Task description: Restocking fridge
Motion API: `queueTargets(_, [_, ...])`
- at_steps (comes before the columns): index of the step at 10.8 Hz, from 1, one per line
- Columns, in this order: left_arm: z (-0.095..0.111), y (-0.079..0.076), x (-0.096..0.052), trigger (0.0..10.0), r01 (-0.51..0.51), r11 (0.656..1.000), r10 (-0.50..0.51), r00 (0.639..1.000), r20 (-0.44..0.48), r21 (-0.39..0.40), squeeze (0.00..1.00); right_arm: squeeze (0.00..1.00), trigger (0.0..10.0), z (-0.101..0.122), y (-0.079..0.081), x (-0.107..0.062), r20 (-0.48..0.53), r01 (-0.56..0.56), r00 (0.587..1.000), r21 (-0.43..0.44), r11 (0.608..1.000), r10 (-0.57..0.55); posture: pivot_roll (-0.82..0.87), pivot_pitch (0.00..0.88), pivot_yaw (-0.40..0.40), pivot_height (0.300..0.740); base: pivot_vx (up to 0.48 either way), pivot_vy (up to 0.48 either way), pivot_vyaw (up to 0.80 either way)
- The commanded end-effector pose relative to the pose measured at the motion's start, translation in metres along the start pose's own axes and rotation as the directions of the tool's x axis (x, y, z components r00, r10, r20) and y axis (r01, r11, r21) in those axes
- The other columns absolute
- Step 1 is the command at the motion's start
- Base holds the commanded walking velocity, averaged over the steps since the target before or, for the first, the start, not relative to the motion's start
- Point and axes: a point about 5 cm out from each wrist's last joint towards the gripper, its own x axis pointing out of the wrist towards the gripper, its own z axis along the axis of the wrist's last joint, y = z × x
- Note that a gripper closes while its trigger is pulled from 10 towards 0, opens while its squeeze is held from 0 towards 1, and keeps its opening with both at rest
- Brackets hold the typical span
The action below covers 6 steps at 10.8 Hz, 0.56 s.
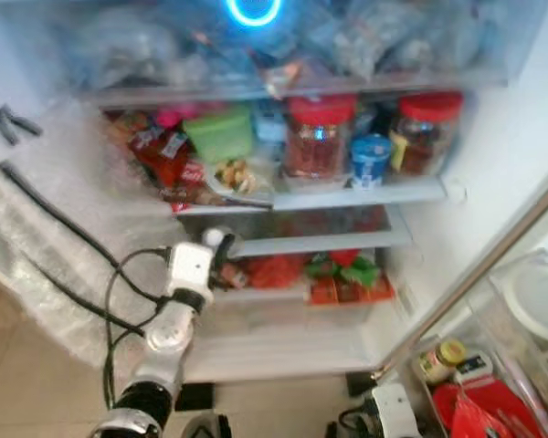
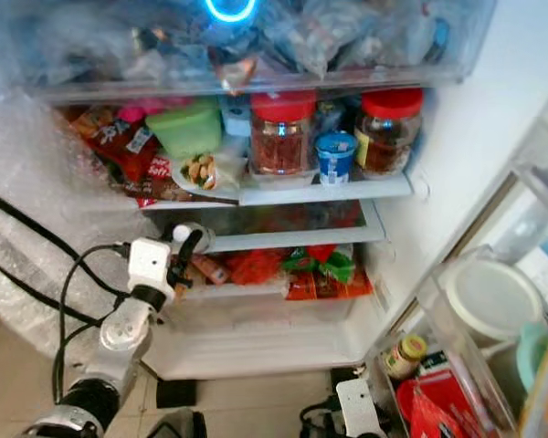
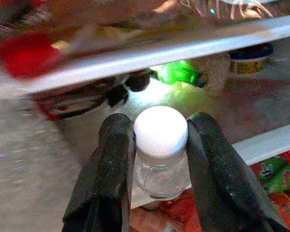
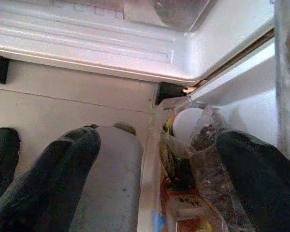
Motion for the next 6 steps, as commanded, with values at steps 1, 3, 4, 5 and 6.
queueTargets(1, [-0.0001,0.0076,-0.0016,10.0,-0.021,1.0,0.021,1.0,0.008,0.004,0.0,0.0,10.0,-0.0248,0.0028,-0.0067,-0.093,-0.008,0.996,0.001,1.0,0.008,-0.12,0.082,0.009,0.655,0.0,0.0,0.0])
queueTargets(3, [-0.0018,0.0104,-0.0005,10.0,-0.022,0.999,0.022,1.0,0.0,0.026,0.0,0.0,10.0,-0.0248,0.0021,-0.0068,-0.091,-0.009,0.996,0.001,1.0,0.009,-0.12,0.084,0.003,0.655,0.0,0.0,0.0])
queueTargets(4, [-0.0011,0.0108,0.0014,10.0,-0.018,0.999,0.018,1.0,0.002,0.036,0.0,0.0,10.0,-0.0245,0.0018,-0.0067,-0.088,-0.009,0.996,-0.001,1.0,0.009,-0.12,0.083,0.002,0.655,0.0,0.0,0.0])
queueTargets(5, [-0.0003,0.0105,0.0031,10.0,-0.014,0.999,0.013,1.0,0.005,0.047,0.0,0.0,10.0,-0.0246,0.0014,-0.0068,-0.087,-0.008,0.996,-0.001,1.0,0.008,-0.13,0.084,0.0,0.655,0.0,0.0,0.0])
queueTargets(6, [0.0013,0.0114,0.0071,10.0,-0.022,0.998,0.021,1.0,0.008,0.065,0.0,0.0,10.0,-0.0249,0.0006,-0.0071,-0.085,-0.009,0.996,-0.004,1.0,0.008,-0.13,0.088,-0.005,0.655,0.0,0.0,0.0])
